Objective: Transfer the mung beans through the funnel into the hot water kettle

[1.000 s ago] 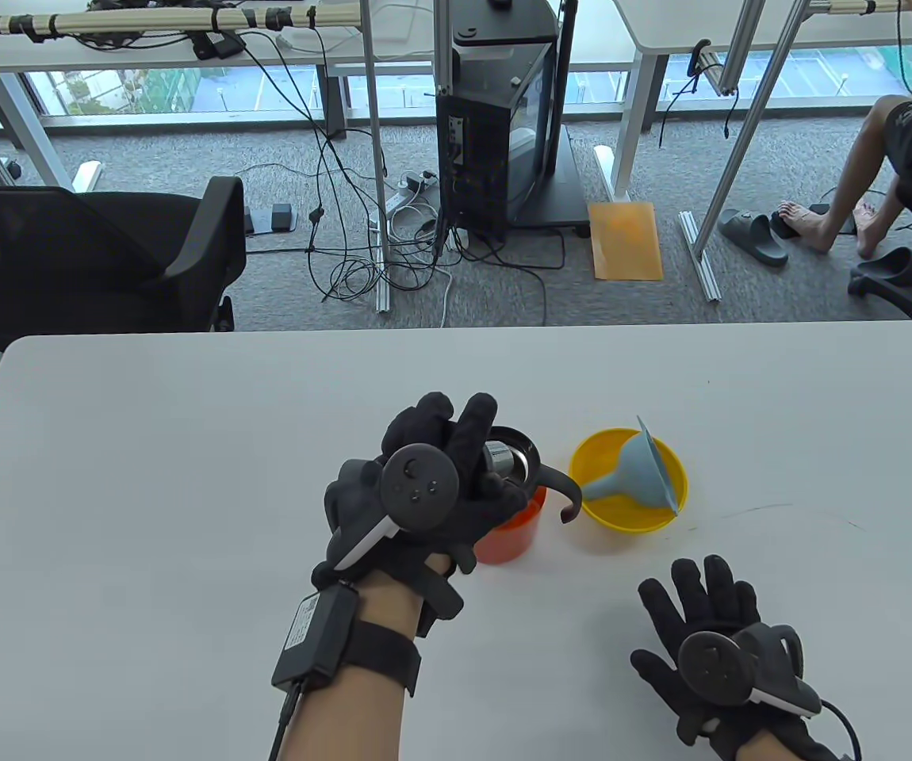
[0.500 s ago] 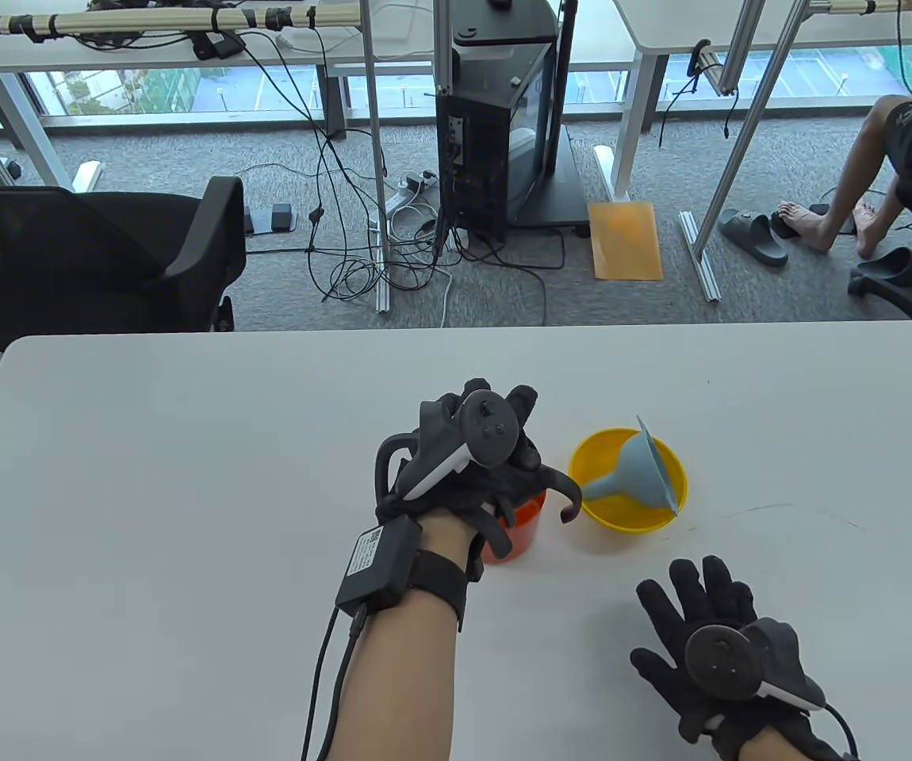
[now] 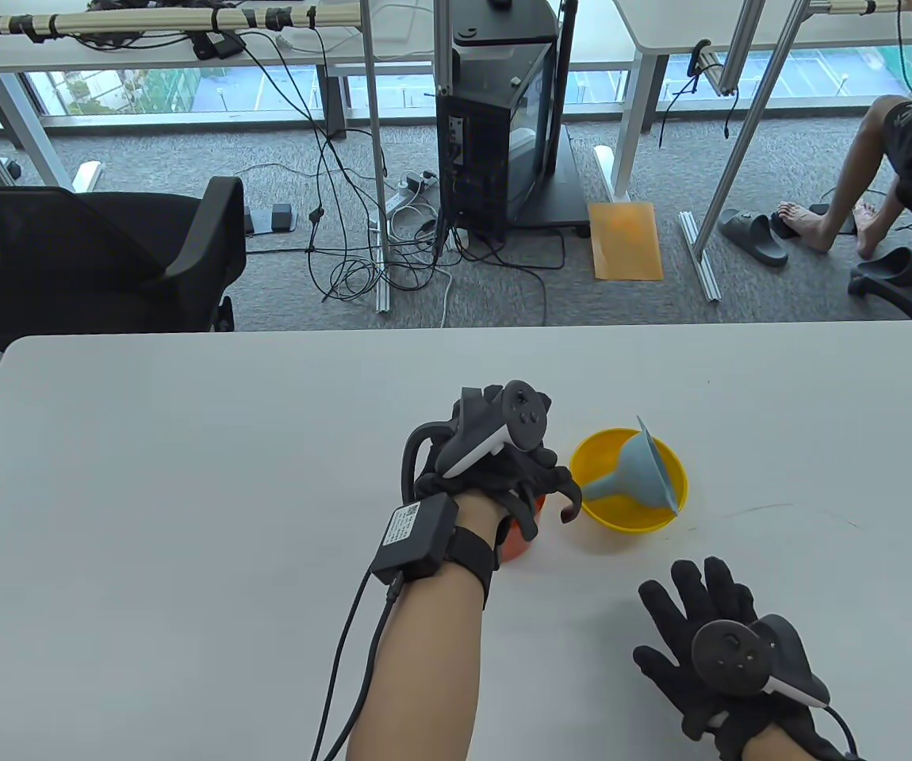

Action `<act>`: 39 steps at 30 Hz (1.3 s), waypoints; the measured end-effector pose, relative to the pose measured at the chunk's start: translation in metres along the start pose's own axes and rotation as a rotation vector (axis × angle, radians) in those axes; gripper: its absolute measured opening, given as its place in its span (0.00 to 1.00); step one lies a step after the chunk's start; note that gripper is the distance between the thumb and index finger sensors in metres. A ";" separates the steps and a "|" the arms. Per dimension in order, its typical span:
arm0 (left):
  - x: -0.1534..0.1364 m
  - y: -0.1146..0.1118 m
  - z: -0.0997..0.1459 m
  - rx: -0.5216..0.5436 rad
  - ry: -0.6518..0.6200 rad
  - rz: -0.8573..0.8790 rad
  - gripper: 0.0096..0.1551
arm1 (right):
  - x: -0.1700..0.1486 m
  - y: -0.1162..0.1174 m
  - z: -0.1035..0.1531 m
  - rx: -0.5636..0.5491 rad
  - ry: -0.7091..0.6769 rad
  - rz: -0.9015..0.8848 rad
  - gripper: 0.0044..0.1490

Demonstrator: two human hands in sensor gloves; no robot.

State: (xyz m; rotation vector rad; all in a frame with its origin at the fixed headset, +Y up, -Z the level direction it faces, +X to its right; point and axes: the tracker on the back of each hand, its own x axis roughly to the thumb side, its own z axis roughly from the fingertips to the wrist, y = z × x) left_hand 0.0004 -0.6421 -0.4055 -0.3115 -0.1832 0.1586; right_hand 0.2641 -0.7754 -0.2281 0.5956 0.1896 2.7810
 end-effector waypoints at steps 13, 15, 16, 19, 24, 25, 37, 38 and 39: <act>0.003 -0.007 -0.001 -0.042 0.089 0.013 0.54 | -0.002 0.000 0.000 0.007 0.005 -0.021 0.53; 0.005 -0.009 -0.001 -0.039 0.090 -0.013 0.53 | -0.002 0.000 0.000 0.012 0.005 -0.019 0.53; 0.006 -0.013 -0.003 -0.047 0.093 -0.038 0.53 | -0.002 0.001 0.000 0.016 0.005 -0.022 0.53; 0.004 -0.014 -0.003 -0.036 0.080 -0.005 0.52 | -0.002 0.001 0.000 0.021 0.006 -0.026 0.53; 0.000 -0.013 0.005 -0.075 0.085 -0.038 0.59 | -0.002 0.002 0.000 0.030 0.009 -0.026 0.53; -0.001 -0.012 0.011 -0.059 0.088 -0.086 0.61 | -0.002 0.001 0.000 0.036 0.009 -0.026 0.53; -0.053 -0.029 0.102 0.044 0.031 -0.037 0.61 | -0.003 0.002 0.001 0.049 0.014 -0.022 0.53; -0.056 -0.035 0.110 0.057 0.022 -0.042 0.61 | -0.003 0.002 0.001 0.048 0.012 -0.021 0.53; -0.058 -0.038 0.115 0.064 0.021 -0.049 0.61 | -0.003 0.002 0.001 0.048 0.012 -0.022 0.53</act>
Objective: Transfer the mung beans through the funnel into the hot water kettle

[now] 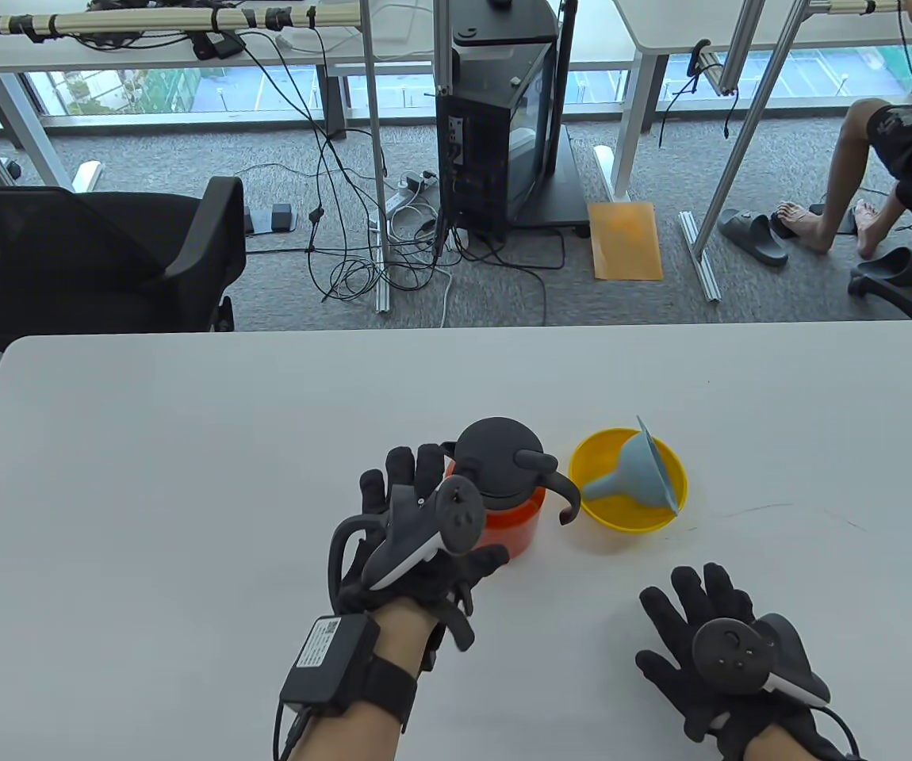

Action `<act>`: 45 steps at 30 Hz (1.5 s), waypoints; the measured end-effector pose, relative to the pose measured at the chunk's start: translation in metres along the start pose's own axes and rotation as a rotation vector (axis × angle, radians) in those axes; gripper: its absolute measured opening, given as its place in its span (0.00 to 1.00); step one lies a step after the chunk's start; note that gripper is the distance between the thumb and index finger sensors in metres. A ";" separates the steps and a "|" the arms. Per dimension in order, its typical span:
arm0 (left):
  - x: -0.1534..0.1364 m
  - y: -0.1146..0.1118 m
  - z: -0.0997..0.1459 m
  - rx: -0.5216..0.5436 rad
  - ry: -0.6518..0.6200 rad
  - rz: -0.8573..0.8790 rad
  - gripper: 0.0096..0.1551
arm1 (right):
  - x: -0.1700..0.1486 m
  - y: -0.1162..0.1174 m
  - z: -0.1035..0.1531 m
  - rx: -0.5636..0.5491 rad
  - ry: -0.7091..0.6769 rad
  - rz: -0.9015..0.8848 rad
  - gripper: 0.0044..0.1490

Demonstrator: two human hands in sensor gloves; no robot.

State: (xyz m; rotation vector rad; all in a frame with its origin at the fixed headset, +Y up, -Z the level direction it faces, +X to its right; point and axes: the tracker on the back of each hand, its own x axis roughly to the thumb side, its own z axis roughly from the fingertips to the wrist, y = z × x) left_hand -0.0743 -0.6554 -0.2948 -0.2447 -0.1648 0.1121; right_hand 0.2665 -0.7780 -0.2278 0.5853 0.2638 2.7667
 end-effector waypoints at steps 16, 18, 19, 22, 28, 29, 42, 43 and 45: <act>0.006 -0.105 0.035 -0.049 -0.079 -0.027 0.64 | 0.001 0.001 0.001 -0.003 -0.012 -0.006 0.53; 0.006 -0.115 0.034 -0.037 -0.083 -0.020 0.64 | 0.003 0.001 0.001 -0.003 -0.020 -0.003 0.52; 0.006 -0.118 0.033 -0.033 -0.083 -0.005 0.64 | 0.004 0.001 0.001 -0.003 -0.024 0.001 0.53; 0.005 -0.124 0.031 -0.030 -0.087 -0.021 0.63 | 0.007 0.001 0.001 -0.003 -0.034 0.013 0.52; -0.002 -0.130 0.028 -0.032 -0.095 0.069 0.62 | 0.008 0.004 -0.001 -0.002 -0.033 0.039 0.52; -0.003 -0.131 0.027 -0.040 -0.096 0.077 0.62 | 0.008 0.004 -0.001 -0.002 -0.032 0.040 0.52; -0.019 -0.132 0.024 -0.011 -0.068 0.139 0.59 | 0.011 0.002 0.001 -0.041 -0.034 0.068 0.52; -0.020 -0.132 0.024 -0.013 -0.066 0.136 0.59 | 0.011 0.002 0.001 -0.041 -0.034 0.070 0.52; -0.021 -0.131 0.025 -0.011 -0.067 0.143 0.59 | 0.011 0.001 0.002 -0.048 -0.034 0.074 0.52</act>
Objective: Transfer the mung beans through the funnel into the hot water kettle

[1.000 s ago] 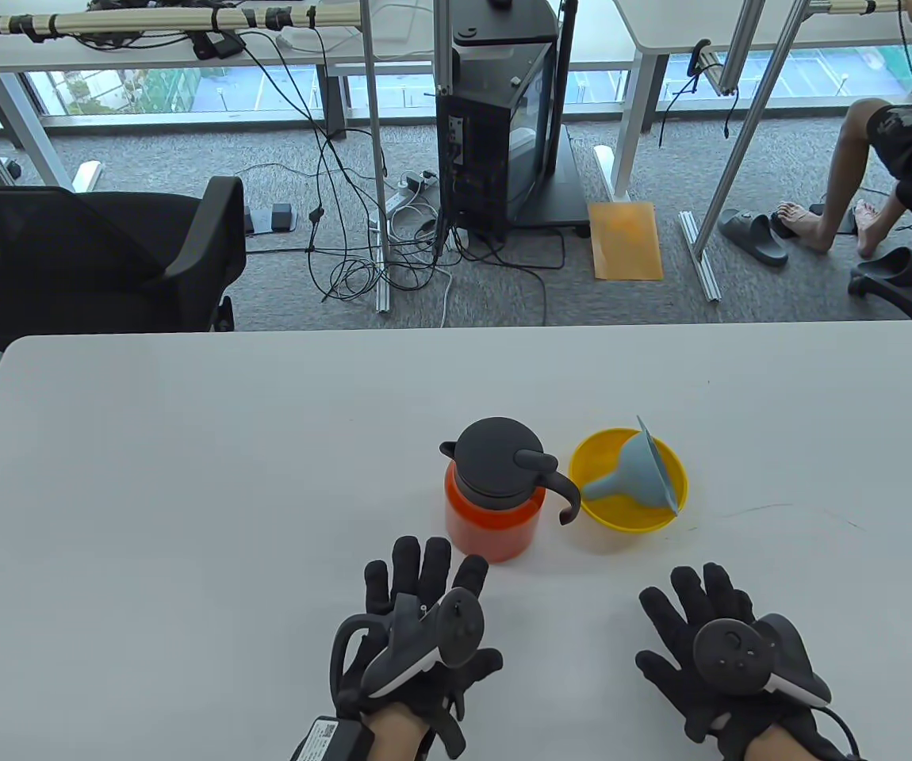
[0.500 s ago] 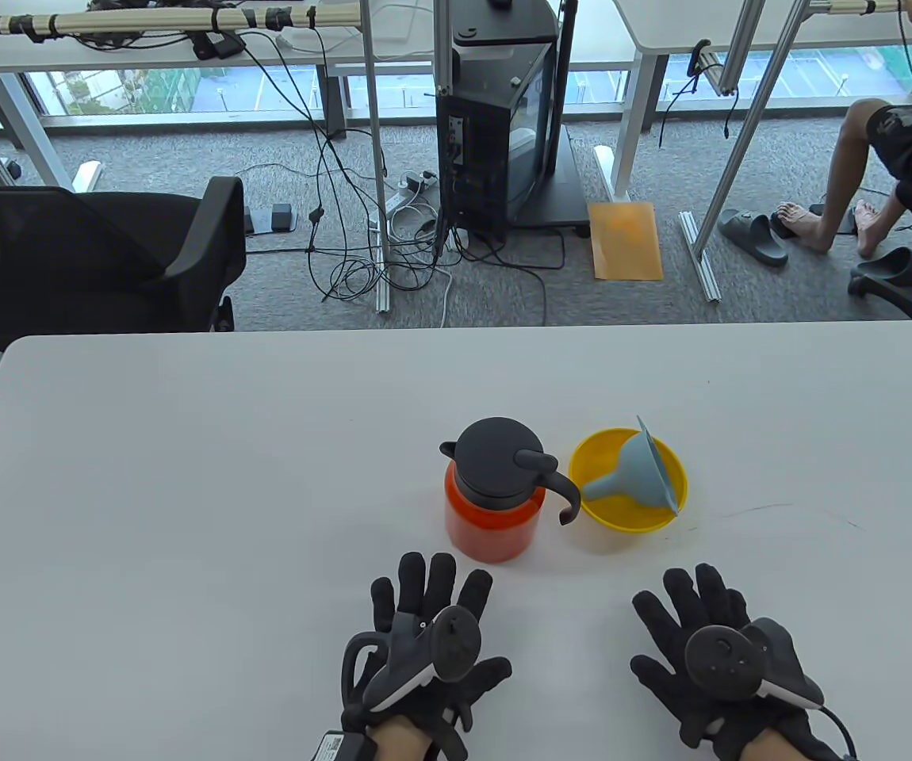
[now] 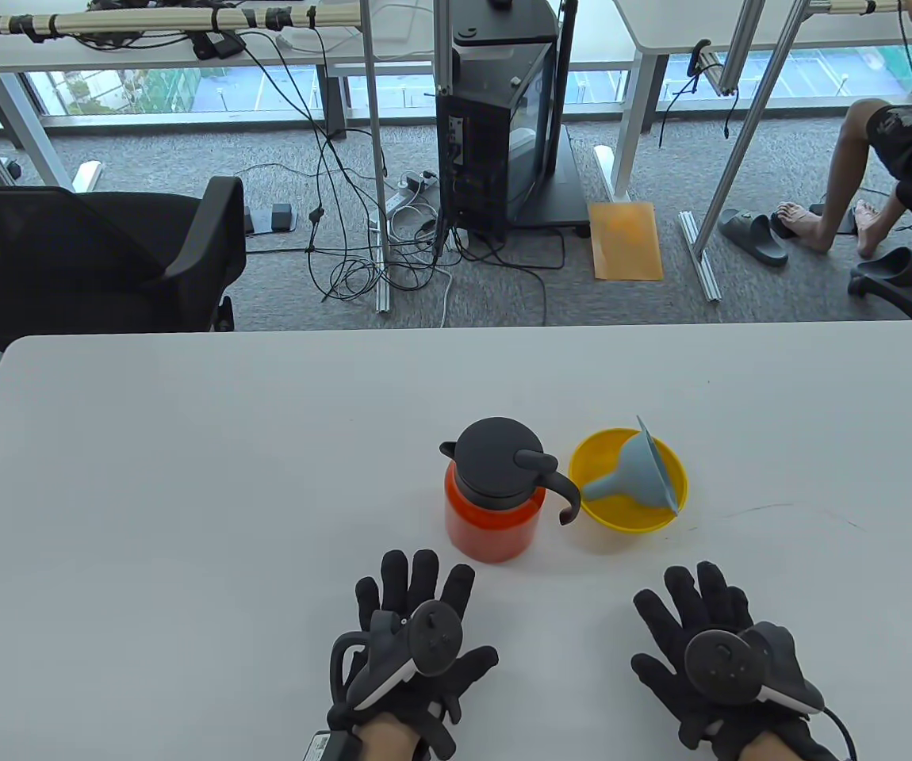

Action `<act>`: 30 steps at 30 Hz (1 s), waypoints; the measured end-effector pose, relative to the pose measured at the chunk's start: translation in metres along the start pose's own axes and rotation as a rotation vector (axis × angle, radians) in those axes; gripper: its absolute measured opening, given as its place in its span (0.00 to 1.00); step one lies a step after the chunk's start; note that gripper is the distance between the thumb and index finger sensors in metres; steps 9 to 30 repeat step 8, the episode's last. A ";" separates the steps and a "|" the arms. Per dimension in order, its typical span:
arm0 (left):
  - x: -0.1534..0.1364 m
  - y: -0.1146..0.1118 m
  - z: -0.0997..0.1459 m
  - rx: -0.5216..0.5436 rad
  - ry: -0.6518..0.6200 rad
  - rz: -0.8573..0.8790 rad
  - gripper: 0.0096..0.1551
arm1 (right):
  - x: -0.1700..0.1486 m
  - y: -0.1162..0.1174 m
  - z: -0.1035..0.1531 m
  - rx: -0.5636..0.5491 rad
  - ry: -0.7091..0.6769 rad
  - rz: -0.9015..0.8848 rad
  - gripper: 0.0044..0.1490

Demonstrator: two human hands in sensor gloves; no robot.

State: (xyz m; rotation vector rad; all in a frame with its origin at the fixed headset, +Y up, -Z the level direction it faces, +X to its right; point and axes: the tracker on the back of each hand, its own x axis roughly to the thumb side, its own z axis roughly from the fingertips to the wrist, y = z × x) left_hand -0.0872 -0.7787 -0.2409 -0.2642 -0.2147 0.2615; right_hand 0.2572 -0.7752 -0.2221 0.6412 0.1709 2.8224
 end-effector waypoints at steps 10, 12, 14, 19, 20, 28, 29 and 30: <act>-0.002 -0.003 0.003 -0.015 -0.012 -0.003 0.59 | 0.000 0.002 -0.001 0.014 0.003 0.002 0.52; -0.002 -0.003 0.003 -0.015 -0.012 -0.003 0.59 | 0.000 0.002 -0.001 0.014 0.003 0.002 0.52; -0.002 -0.003 0.003 -0.015 -0.012 -0.003 0.59 | 0.000 0.002 -0.001 0.014 0.003 0.002 0.52; -0.002 -0.003 0.003 -0.015 -0.012 -0.003 0.59 | 0.000 0.002 -0.001 0.014 0.003 0.002 0.52; -0.002 -0.003 0.003 -0.015 -0.012 -0.003 0.59 | 0.000 0.002 -0.001 0.014 0.003 0.002 0.52; -0.002 -0.003 0.003 -0.015 -0.012 -0.003 0.59 | 0.000 0.002 -0.001 0.014 0.003 0.002 0.52; -0.002 -0.003 0.003 -0.015 -0.012 -0.003 0.59 | 0.000 0.002 -0.001 0.014 0.003 0.002 0.52; -0.002 -0.003 0.003 -0.015 -0.012 -0.003 0.59 | 0.000 0.002 -0.001 0.014 0.003 0.002 0.52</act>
